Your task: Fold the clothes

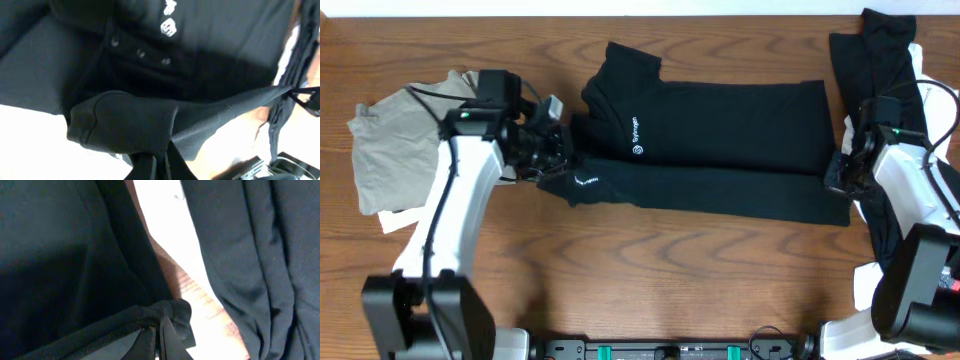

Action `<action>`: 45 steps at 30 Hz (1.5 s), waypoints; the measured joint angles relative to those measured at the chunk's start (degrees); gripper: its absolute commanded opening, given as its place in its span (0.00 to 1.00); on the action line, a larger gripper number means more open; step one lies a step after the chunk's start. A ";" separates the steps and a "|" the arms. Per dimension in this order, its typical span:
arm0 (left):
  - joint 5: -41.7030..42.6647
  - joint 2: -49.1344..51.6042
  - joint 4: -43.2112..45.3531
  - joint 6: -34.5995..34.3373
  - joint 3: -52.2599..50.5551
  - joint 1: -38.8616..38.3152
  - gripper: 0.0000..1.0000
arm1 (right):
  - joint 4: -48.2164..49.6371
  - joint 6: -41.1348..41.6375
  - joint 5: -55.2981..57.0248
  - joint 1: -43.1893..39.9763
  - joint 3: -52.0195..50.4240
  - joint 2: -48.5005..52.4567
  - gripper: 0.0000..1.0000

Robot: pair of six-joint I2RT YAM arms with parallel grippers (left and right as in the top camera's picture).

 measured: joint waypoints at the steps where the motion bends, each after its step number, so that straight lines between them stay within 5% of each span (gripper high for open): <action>1: 0.13 -0.59 0.13 0.00 0.00 -0.02 0.06 | 0.50 -0.07 -0.13 0.00 0.04 -0.48 0.01; 12: 0.39 -1.03 2.29 0.00 0.00 -0.33 0.07 | 5.27 -1.03 -2.47 0.00 0.33 -1.57 0.01; 14: -0.35 -1.03 2.34 0.00 0.00 -0.33 0.29 | 5.38 -1.05 -2.60 0.00 0.33 -1.57 0.01; 15: -0.76 -1.03 2.38 -0.09 0.00 -0.33 0.43 | 5.38 -1.05 -2.67 0.00 0.33 -1.57 0.05; 17: -1.25 -1.03 2.45 -0.11 0.00 -0.33 0.51 | 5.42 -0.94 -2.69 0.00 0.33 -1.57 0.22; 19: -1.75 -1.03 2.45 0.02 0.00 -0.33 0.55 | 5.49 -1.29 -2.78 -0.07 0.33 -1.57 0.40; 21: -2.05 -1.03 2.43 -0.11 0.00 -0.33 0.55 | 5.49 -1.51 -2.71 -0.11 0.33 -1.57 0.43; 31: -2.25 -1.03 1.70 -0.17 0.00 -0.33 0.55 | 4.33 -1.86 -2.69 -0.15 0.33 -1.57 0.37; 36: -2.25 -1.03 0.72 -0.15 -0.02 -0.37 0.56 | 2.69 -1.70 -3.17 -0.15 0.09 -1.60 0.20; 45: -2.97 0.59 1.64 -0.15 -1.16 -4.83 0.56 | 8.72 -1.88 -6.12 -0.15 -8.02 -1.62 0.18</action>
